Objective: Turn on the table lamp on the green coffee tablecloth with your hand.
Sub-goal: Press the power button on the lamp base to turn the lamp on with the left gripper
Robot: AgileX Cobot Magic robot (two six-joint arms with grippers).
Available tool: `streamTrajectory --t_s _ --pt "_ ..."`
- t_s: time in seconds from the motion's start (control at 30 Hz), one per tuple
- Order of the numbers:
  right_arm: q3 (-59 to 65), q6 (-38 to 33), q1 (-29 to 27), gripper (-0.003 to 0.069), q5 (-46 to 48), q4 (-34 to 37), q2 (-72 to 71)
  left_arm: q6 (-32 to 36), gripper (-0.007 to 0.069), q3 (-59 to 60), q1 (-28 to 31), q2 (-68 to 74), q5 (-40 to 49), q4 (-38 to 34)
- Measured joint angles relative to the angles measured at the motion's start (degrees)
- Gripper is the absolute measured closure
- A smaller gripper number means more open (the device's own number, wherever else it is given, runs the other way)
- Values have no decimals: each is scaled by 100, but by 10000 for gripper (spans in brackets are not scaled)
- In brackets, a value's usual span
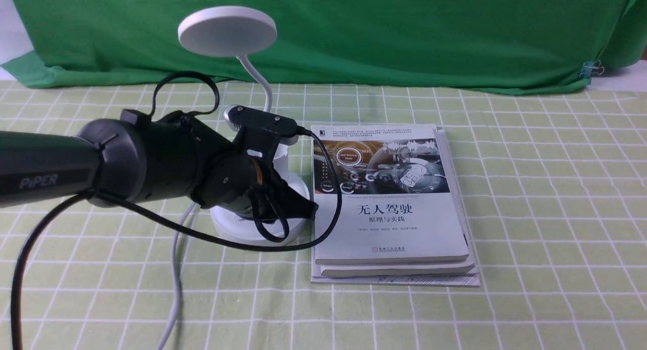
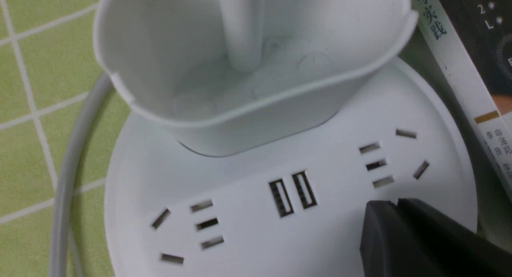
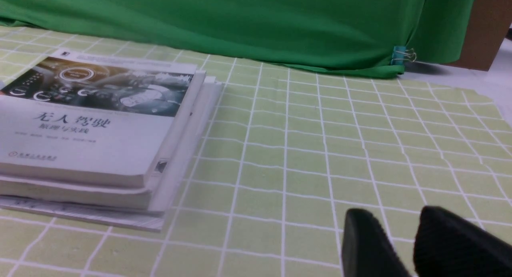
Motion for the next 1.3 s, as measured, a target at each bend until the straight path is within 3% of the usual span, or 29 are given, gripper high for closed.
streamTrajectory --t_s 0.4,1.3 --pt "0 0 0 414 0 0 0 -302 620 61 31 -323 57 157" --pt "0 0 0 414 0 0 0 -314 620 130 36 -142 64 45"
